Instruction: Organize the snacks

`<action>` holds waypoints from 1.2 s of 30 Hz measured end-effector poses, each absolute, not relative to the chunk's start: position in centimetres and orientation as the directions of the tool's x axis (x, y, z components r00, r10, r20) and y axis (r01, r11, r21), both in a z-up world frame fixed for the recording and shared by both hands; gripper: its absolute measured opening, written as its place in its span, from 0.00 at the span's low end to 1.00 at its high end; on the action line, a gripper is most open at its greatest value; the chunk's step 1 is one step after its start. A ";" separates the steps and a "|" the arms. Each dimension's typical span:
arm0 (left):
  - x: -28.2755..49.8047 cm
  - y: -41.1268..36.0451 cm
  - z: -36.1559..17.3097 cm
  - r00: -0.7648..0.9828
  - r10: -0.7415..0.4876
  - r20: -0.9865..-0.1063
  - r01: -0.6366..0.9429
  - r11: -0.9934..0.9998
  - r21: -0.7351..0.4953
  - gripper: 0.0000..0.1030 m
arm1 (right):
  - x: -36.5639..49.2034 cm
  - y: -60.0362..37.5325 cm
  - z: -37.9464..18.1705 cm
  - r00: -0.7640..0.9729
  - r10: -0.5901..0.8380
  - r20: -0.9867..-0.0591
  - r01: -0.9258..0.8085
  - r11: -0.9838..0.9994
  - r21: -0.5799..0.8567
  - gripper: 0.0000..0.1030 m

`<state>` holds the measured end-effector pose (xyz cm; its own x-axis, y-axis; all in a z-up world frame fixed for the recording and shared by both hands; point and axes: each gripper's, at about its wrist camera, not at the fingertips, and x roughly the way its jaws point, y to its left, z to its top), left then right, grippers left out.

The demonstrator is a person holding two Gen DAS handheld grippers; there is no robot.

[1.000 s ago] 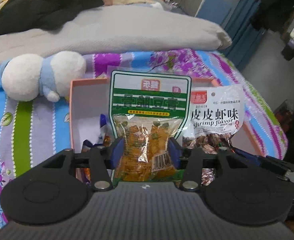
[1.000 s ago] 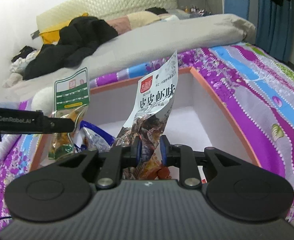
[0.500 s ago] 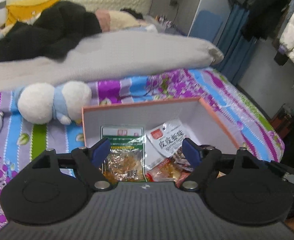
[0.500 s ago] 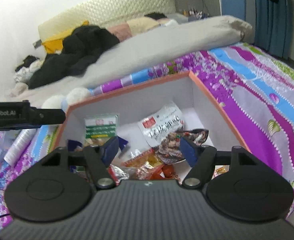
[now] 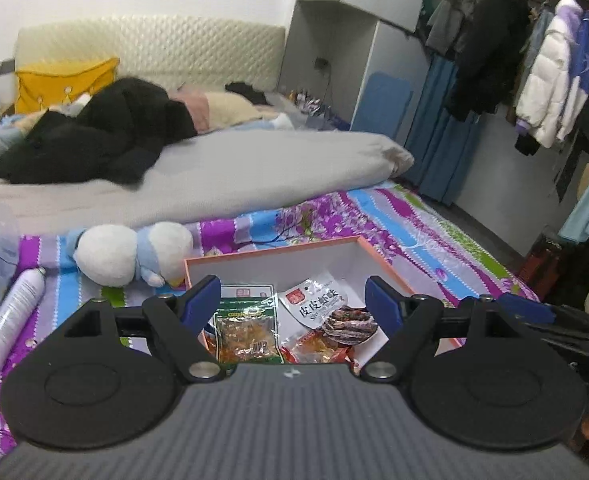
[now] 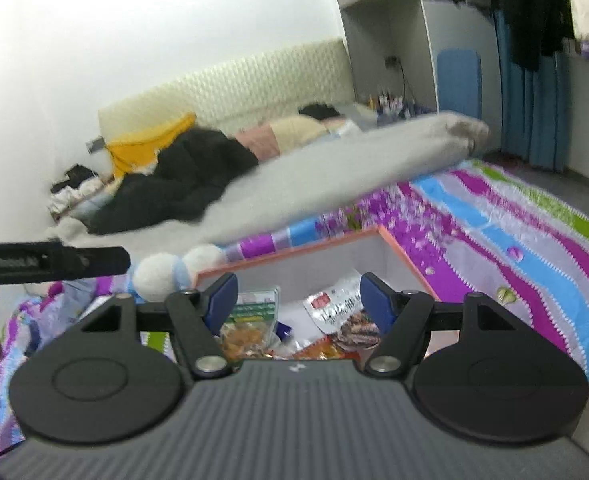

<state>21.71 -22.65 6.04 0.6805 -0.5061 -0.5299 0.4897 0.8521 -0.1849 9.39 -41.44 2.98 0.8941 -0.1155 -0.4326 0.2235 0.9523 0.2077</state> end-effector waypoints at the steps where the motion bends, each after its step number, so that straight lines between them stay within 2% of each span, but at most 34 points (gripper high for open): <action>1: 21.0 -22.3 6.4 0.682 -0.511 -0.524 0.492 0.850 -0.188 0.80 | 8.8 -41.2 3.4 0.896 -0.117 -0.427 0.223 0.953 0.207 0.68; 5: 17.8 -20.5 7.4 0.702 -0.523 -0.483 0.485 0.848 -0.212 0.80 | 6.1 -40.0 4.5 0.902 -0.133 -0.410 0.233 0.951 0.204 0.68; 15: 11.2 -16.8 6.7 0.710 -0.517 -0.478 0.486 0.851 -0.199 0.80 | 1.1 -37.3 3.2 0.898 -0.134 -0.420 0.239 0.948 0.208 0.68; 21: 10.1 -14.7 5.4 0.729 -0.491 -0.477 0.450 0.869 -0.206 0.80 | -0.3 -36.1 2.0 0.898 -0.129 -0.421 0.218 0.961 0.169 0.68; 29: 8.9 -14.4 3.7 0.718 -0.489 -0.496 0.443 0.870 -0.216 0.80 | -0.4 -35.4 0.2 0.892 -0.098 -0.442 0.192 0.966 0.174 0.68; 36: 9.3 -14.3 2.1 0.713 -0.474 -0.517 0.424 0.879 -0.220 0.81 | -0.7 -35.5 -0.4 0.901 -0.098 -0.422 0.197 0.960 0.197 0.68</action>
